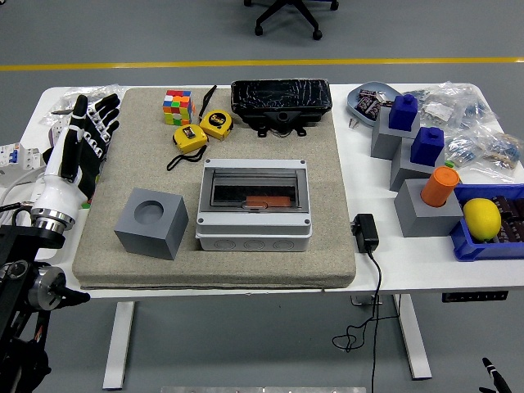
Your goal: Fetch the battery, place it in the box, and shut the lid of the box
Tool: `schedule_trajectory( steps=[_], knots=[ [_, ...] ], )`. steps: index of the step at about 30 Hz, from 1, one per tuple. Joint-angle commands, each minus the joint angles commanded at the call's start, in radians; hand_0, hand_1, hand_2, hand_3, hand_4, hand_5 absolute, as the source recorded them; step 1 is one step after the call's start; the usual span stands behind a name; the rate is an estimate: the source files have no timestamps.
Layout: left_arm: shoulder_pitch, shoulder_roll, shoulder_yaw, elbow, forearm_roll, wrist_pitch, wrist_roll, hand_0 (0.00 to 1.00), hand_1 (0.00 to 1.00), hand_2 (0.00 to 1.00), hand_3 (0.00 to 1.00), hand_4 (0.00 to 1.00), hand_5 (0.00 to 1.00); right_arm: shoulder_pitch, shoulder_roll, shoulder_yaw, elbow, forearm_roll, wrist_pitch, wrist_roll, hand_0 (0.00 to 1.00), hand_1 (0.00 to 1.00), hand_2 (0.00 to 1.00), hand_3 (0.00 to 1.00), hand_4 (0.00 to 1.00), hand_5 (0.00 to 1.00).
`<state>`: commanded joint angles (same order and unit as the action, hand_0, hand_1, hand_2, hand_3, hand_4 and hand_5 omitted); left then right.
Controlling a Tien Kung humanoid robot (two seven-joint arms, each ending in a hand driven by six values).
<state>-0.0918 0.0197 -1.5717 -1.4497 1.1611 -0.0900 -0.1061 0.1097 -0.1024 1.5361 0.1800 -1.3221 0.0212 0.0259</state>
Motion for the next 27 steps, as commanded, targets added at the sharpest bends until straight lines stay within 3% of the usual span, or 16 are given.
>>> schedule_trajectory(
  steps=[3, 4, 9, 10, 15, 16, 21, 22, 27],
  knots=[
    [0.005, -0.003, 0.006, 0.003, -0.037, -0.010, -0.010, 0.998, 0.998, 0.988, 0.917, 0.998, 0.998, -0.003, 0.004, 0.002, 0.000, -0.002, 0.000, 0.000, 0.879, 0.787, 0.762, 0.791, 0.998, 0.998],
    [0.005, -0.004, 0.006, 0.004, -0.038, -0.012, -0.011, 0.892, 0.935, 0.911, 0.957, 0.998, 0.998, -0.003, 0.004, 0.002, 0.000, -0.003, 0.000, -0.001, 0.878, 0.787, 0.761, 0.791, 0.998, 0.998],
    [0.009, -0.005, 0.003, 0.003, -0.034, -0.018, -0.002, 0.892, 0.935, 0.911, 0.957, 0.998, 0.998, 0.003, 0.006, -0.010, 0.000, 0.003, 0.001, 0.000, 0.878, 0.787, 0.761, 0.791, 0.998, 0.998],
    [0.010, -0.004, 0.003, 0.004, -0.035, -0.019, 0.001, 0.819, 0.839, 0.814, 0.828, 0.998, 0.998, 0.005, 0.005, -0.011, 0.000, 0.004, 0.002, 0.000, 0.878, 0.786, 0.762, 0.791, 0.998, 0.998],
    [0.008, -0.005, -0.007, 0.008, -0.034, -0.022, 0.014, 0.819, 0.839, 0.814, 0.828, 0.998, 0.998, 0.009, 0.003, -0.012, 0.000, -0.001, 0.002, -0.003, 0.878, 0.786, 0.762, 0.791, 0.998, 0.998],
    [0.008, -0.005, -0.009, 0.009, -0.034, -0.018, 0.016, 0.792, 0.803, 0.779, 0.802, 0.998, 0.998, 0.008, 0.003, -0.011, 0.000, -0.003, 0.002, -0.003, 0.878, 0.787, 0.763, 0.791, 0.998, 0.998],
    [0.018, -0.004, -0.016, -0.009, -0.009, 0.036, -0.008, 0.792, 0.803, 0.779, 0.802, 0.998, 0.998, 0.008, 0.001, -0.011, 0.000, -0.002, -0.006, -0.001, 0.878, 0.787, 0.763, 0.791, 0.998, 0.998],
    [0.019, -0.005, -0.017, -0.011, -0.007, 0.040, -0.010, 0.756, 0.768, 0.750, 0.770, 0.998, 0.998, 0.008, 0.001, -0.011, 0.000, -0.001, -0.007, 0.000, 0.886, 0.789, 0.762, 0.791, 0.998, 0.998],
    [0.024, -0.002, -0.019, -0.017, 0.006, 0.054, -0.013, 0.756, 0.768, 0.750, 0.770, 0.998, 0.998, -0.003, -0.001, -0.004, 0.000, -0.023, -0.031, 0.002, 0.886, 0.789, 0.762, 0.791, 0.998, 0.998]
  ],
)
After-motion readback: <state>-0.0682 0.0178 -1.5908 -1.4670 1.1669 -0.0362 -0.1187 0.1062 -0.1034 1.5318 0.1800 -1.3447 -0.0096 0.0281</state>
